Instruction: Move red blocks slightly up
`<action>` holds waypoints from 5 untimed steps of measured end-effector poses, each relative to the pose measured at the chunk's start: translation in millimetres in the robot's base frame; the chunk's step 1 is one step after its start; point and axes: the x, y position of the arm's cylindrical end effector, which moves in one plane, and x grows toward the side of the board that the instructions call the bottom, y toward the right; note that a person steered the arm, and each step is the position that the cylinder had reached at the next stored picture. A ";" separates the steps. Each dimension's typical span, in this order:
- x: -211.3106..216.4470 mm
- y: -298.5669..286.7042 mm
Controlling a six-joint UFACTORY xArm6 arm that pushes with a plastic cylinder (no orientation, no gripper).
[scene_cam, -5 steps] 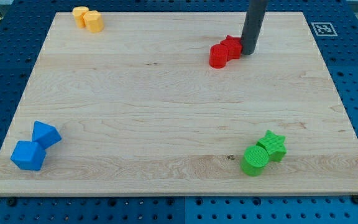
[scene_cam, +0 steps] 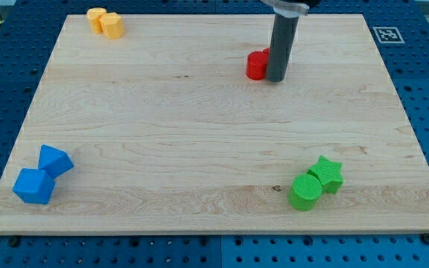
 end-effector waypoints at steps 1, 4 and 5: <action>0.0 0.0; 23.8 -26.1; 23.7 -28.8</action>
